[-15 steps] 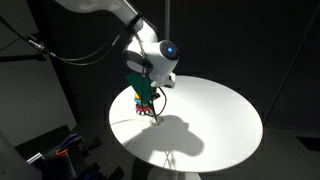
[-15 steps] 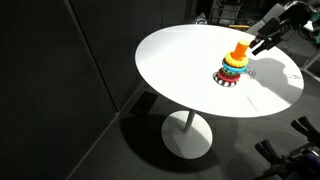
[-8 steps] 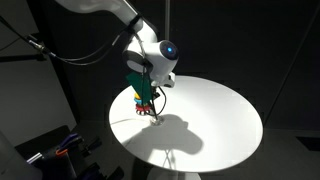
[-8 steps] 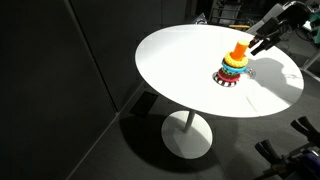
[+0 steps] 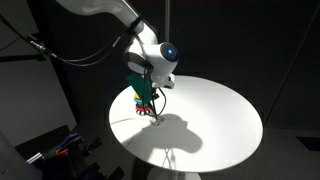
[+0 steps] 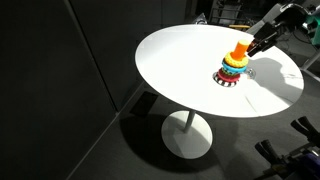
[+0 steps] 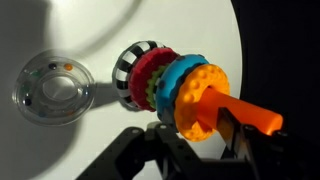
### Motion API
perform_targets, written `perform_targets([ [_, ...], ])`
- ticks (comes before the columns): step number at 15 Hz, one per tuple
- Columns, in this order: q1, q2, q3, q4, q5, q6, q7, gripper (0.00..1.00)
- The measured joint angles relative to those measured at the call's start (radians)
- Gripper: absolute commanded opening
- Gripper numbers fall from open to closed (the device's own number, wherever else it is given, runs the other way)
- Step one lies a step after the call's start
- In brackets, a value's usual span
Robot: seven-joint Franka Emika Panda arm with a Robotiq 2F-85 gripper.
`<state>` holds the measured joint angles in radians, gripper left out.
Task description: Put the orange ring on the table
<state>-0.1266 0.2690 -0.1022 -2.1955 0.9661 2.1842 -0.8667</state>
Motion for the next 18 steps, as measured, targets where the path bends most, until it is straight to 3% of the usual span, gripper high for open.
perform_targets([
  [6, -0.002, 0.002, 0.002, 0.0, 0.0, 0.0, -0.003, 0.57],
  [8, -0.005, 0.002, 0.002, 0.0, 0.005, 0.0, -0.006, 0.5],
  [9, -0.006, 0.003, 0.002, 0.0, 0.007, 0.0, -0.008, 0.34],
  [11, -0.009, 0.005, 0.002, 0.0, 0.013, 0.0, -0.012, 0.36],
  [12, -0.009, 0.008, 0.002, 0.0, 0.016, 0.0, -0.016, 0.3],
  [18, -0.01, 0.019, 0.002, 0.001, 0.027, 0.0, -0.024, 0.42],
])
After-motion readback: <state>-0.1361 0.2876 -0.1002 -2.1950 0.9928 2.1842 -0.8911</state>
